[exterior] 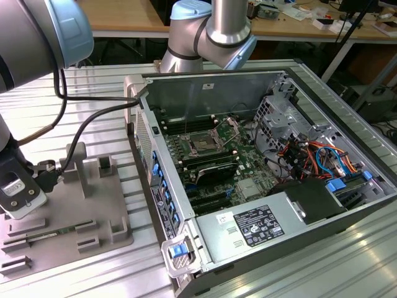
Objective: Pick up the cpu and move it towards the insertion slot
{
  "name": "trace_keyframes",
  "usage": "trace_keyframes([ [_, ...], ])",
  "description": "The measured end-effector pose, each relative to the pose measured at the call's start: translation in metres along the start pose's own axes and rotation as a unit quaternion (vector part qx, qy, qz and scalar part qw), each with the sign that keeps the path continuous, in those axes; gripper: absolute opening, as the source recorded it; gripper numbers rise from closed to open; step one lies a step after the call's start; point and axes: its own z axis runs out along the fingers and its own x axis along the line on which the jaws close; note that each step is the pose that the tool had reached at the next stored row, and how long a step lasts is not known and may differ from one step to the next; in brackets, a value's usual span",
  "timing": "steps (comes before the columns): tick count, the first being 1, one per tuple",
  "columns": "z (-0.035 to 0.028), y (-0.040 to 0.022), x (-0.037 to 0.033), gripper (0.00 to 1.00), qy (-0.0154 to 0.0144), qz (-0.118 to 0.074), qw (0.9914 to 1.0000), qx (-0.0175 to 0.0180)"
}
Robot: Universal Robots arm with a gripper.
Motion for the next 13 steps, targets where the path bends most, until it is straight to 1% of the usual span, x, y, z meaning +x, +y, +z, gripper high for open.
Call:
trace_keyframes([
  [5, -0.0028, 0.0002, -0.0005, 0.55, 0.0000, 0.000, 1.00000, 0.0000],
  [13, -0.0057, 0.0003, -0.0013, 0.55, 0.0000, 0.000, 1.00000, 0.0000],
])
